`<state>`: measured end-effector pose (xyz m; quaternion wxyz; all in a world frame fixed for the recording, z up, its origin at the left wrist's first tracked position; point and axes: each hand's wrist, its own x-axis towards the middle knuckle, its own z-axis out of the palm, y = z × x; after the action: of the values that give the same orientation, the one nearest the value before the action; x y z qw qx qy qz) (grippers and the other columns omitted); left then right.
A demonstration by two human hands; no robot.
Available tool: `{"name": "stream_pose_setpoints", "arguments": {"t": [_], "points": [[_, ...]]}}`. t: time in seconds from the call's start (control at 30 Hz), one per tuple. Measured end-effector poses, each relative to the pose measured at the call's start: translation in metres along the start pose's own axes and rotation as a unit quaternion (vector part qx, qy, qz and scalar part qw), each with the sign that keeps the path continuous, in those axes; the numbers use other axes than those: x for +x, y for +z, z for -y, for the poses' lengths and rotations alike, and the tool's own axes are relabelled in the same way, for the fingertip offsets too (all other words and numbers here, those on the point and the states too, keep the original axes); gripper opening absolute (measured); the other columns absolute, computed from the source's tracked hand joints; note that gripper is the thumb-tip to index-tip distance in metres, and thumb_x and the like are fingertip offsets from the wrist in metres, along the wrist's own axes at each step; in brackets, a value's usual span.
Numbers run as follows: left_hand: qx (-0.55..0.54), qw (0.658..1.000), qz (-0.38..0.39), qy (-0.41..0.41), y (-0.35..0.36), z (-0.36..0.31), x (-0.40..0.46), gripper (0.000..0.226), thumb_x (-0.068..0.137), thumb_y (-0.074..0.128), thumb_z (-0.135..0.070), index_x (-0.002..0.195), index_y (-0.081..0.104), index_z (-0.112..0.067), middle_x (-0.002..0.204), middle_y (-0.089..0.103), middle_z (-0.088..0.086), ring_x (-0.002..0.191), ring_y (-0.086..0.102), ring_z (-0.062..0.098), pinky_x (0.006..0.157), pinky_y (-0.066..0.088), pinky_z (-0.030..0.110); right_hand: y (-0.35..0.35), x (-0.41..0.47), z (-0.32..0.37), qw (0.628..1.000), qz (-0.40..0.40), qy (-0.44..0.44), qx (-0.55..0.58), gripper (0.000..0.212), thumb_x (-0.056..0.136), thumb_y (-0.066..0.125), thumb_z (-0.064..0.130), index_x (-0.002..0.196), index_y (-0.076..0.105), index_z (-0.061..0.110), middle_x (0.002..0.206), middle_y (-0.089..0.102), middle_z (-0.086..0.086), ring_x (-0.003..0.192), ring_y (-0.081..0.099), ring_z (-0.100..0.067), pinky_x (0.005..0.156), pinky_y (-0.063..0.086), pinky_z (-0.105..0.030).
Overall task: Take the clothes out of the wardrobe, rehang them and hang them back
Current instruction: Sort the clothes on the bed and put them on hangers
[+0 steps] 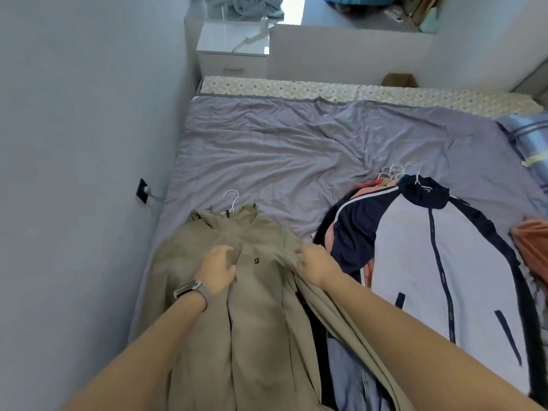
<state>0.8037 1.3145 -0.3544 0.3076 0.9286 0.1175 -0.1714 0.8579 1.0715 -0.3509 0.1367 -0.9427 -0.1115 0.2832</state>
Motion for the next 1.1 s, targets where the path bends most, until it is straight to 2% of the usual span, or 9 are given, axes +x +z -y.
{"name": "stream_pose_setpoints", "arguments": {"t": [0.1,0.2,0.3,0.47,0.6,0.7,0.83,1.0,1.1], "points": [[0.019,0.998,0.058,0.020,0.024,-0.026,-0.006,0.049,0.083,0.061,-0.014,0.130,0.050,-0.009,0.133,0.051,0.010,0.124,0.047,0.022,0.103,0.032,0.027,-0.002,-0.015,-0.050,0.999,0.024,0.034,0.034,0.038,0.087,0.043,0.012,0.122,0.059,0.013,0.120,0.060,-0.009,0.111,0.055,-0.032,0.091,0.049,-0.044],[0.037,0.994,0.093,0.046,0.043,-0.062,-0.009,0.051,0.087,0.060,-0.018,0.134,0.044,-0.008,0.136,0.048,0.009,0.127,0.044,0.021,0.104,0.029,0.023,-0.018,-0.029,-0.100,0.995,0.038,0.081,0.035,0.039,0.092,0.045,0.016,0.131,0.053,0.013,0.133,0.055,-0.007,0.122,0.050,-0.027,0.099,0.045,-0.038],[0.046,0.991,0.100,0.073,0.066,-0.109,-0.005,0.053,0.090,0.058,-0.020,0.137,0.039,-0.006,0.138,0.047,0.011,0.129,0.042,0.022,0.103,0.027,0.021,-0.035,-0.046,-0.161,0.991,0.017,0.117,0.058,0.037,0.094,0.044,0.017,0.130,0.053,0.013,0.135,0.054,-0.008,0.122,0.050,-0.026,0.101,0.043,-0.036],[0.017,0.992,0.094,0.084,0.117,-0.203,-0.003,0.046,0.090,0.057,-0.017,0.133,0.043,-0.007,0.129,0.054,0.012,0.122,0.051,0.023,0.100,0.037,0.028,-0.057,-0.079,-0.288,0.983,0.019,0.163,0.087,0.041,0.093,0.044,0.016,0.133,0.050,0.015,0.139,0.050,-0.006,0.126,0.048,-0.022,0.103,0.042,-0.033],[-0.013,0.995,0.075,0.057,0.177,-0.274,-0.003,0.049,0.089,0.060,-0.016,0.134,0.043,-0.007,0.129,0.053,0.009,0.121,0.050,0.019,0.098,0.037,0.024,-0.070,-0.088,-0.395,0.979,0.044,0.180,0.089,0.041,0.093,0.046,0.015,0.134,0.049,0.013,0.138,0.050,-0.009,0.125,0.048,-0.024,0.099,0.042,-0.030],[-0.030,0.998,0.058,0.021,0.231,-0.332,-0.006,0.044,0.090,0.059,-0.019,0.130,0.046,-0.009,0.116,0.056,0.002,0.111,0.053,0.017,0.094,0.038,0.023,-0.077,-0.090,-0.464,0.979,0.059,0.168,0.097,0.045,0.092,0.047,0.014,0.137,0.044,0.012,0.139,0.048,-0.009,0.126,0.047,-0.025,0.100,0.042,-0.030],[-0.070,0.996,0.053,-0.007,0.292,-0.403,0.000,0.044,0.091,0.058,-0.018,0.132,0.045,-0.010,0.123,0.054,0.003,0.118,0.049,0.018,0.097,0.033,0.020,-0.104,-0.080,-0.543,0.984,0.042,0.149,0.084,0.060,0.089,0.057,0.019,0.143,0.034,0.015,0.143,0.043,-0.007,0.131,0.040,-0.028,0.103,0.041,-0.037],[-0.110,0.993,0.022,-0.042,0.320,-0.444,0.024,0.041,0.091,0.058,-0.016,0.130,0.047,-0.014,0.120,0.056,-0.001,0.109,0.052,0.012,0.089,0.038,0.018,-0.148,-0.024,-0.601,0.986,0.014,0.151,0.064,0.080,0.082,0.065,0.028,0.149,0.023,0.017,0.143,0.042,-0.008,0.133,0.034,-0.034,0.102,0.041,-0.045],[-0.119,0.991,-0.002,-0.063,0.326,-0.443,0.036,0.037,0.090,0.058,-0.016,0.127,0.050,-0.015,0.114,0.056,-0.005,0.103,0.054,0.010,0.085,0.038,0.018,-0.154,0.022,-0.613,0.989,0.010,0.132,0.063,0.077,0.082,0.064,0.025,0.148,0.025,0.014,0.142,0.045,-0.010,0.131,0.038,-0.034,0.103,0.040,-0.043]]}}
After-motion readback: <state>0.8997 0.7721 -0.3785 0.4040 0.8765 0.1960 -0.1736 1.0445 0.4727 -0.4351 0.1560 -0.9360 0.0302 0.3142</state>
